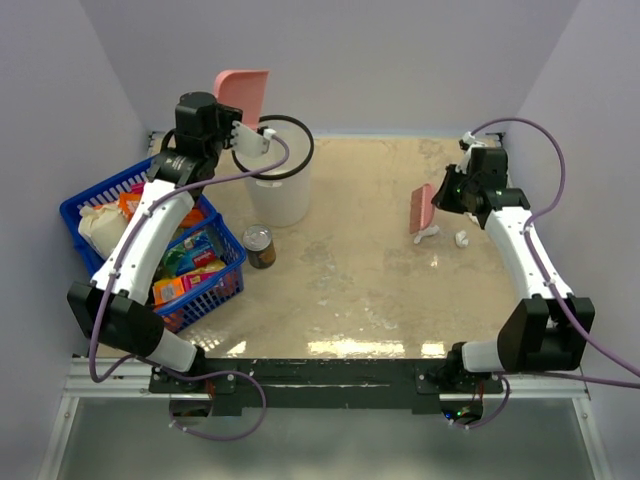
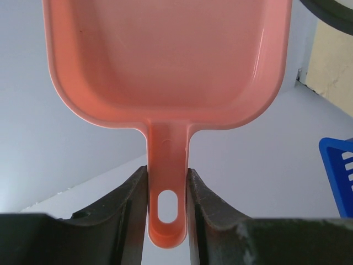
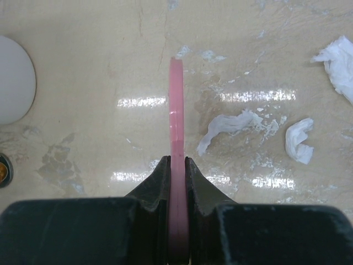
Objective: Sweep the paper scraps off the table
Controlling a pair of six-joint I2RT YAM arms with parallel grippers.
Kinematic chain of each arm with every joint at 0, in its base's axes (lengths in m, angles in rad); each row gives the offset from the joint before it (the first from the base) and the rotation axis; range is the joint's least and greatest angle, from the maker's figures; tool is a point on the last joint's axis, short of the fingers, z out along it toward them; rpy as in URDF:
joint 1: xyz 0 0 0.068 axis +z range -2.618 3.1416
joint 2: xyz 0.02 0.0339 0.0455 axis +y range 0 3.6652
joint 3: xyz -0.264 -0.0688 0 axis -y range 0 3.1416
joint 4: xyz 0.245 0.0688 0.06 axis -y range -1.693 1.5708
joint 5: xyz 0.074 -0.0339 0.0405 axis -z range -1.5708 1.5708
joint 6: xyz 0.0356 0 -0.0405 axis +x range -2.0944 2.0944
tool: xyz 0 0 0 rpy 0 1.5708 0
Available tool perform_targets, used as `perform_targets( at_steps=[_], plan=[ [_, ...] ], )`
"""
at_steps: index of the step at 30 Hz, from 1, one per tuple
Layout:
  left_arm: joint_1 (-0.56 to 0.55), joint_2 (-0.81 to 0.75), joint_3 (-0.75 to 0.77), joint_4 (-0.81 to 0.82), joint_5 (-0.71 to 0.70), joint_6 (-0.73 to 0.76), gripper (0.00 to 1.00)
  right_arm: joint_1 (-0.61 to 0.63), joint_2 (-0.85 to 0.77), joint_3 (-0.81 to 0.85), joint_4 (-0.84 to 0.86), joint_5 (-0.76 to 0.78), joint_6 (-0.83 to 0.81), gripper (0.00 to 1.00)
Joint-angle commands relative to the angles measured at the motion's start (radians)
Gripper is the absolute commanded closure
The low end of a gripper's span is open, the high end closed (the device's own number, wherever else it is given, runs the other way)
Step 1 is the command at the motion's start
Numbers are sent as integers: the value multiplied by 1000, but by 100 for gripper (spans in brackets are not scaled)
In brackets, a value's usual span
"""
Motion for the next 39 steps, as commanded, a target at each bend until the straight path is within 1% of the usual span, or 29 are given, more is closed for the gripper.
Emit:
perform_targets(
  at_steps=[1,2,5,6,8,9,10,11,12,14,15,17,18,20,21,22,23,25,27,30,31,32,36,37,38,39],
  plan=[
    [-6,-33,-4,164,-25,3,100,-6,15,62,30,-23,7,100],
    [-7,-26,5,169,-31,-12,100,-4,18,78,23,-18,10,100],
    [-57,-15,77,174,-18,-153,100,-6,35,110,31,-20,-16,100],
    [-106,-15,116,165,-2,-248,100,-4,41,118,31,-15,-19,100],
    [-172,-10,154,116,10,-342,100,-6,56,144,37,23,-30,100],
    [-246,-7,192,81,43,-430,100,-4,59,154,43,38,-34,100],
    [-283,-1,210,9,59,-478,100,-4,67,167,48,78,-51,100],
    [-318,3,223,-27,76,-523,100,-4,71,194,49,106,-63,100],
    [-379,7,230,-59,122,-607,100,-4,78,205,48,123,-77,100],
    [-424,11,220,-142,182,-685,100,-6,97,224,51,211,-131,100],
    [-464,16,208,-169,247,-745,100,-6,101,224,51,239,-167,100],
    [-511,39,200,-251,304,-814,100,-6,95,218,57,305,-220,100],
    [-519,48,197,-281,391,-836,100,-6,91,210,63,330,-294,100],
    [-533,72,171,-331,456,-903,100,-6,79,158,98,371,-362,100],
    [-535,82,130,-338,502,-925,100,-6,69,136,117,413,-431,100],
    [-536,105,109,-349,519,-945,100,-6,65,119,129,431,-457,100],
    [-536,118,71,-351,530,-997,100,-6,62,95,150,450,-479,100],
    [-536,169,54,-395,550,-1022,100,-7,49,84,154,476,-516,100],
    [-536,191,-22,-391,530,-1061,100,-6,35,87,142,471,-557,100],
    [-535,226,-162,-323,530,-1104,100,-6,36,79,120,496,-620,100],
    [-535,238,-200,-255,525,-1120,100,-6,33,73,112,497,-635,100],
    [-535,246,-257,-224,530,-1155,100,-6,32,70,97,491,-648,100],
    [-536,284,-343,-90,558,-1219,99,-7,13,60,91,473,-701,100],
    [-535,298,-352,-49,564,-1229,95,-6,16,50,98,474,-711,100],
    [-535,304,-369,-30,568,-1232,84,-7,18,44,106,480,-717,100],
    [-535,312,-375,-13,568,-1230,80,-6,19,41,112,476,-724,100]
  ],
)
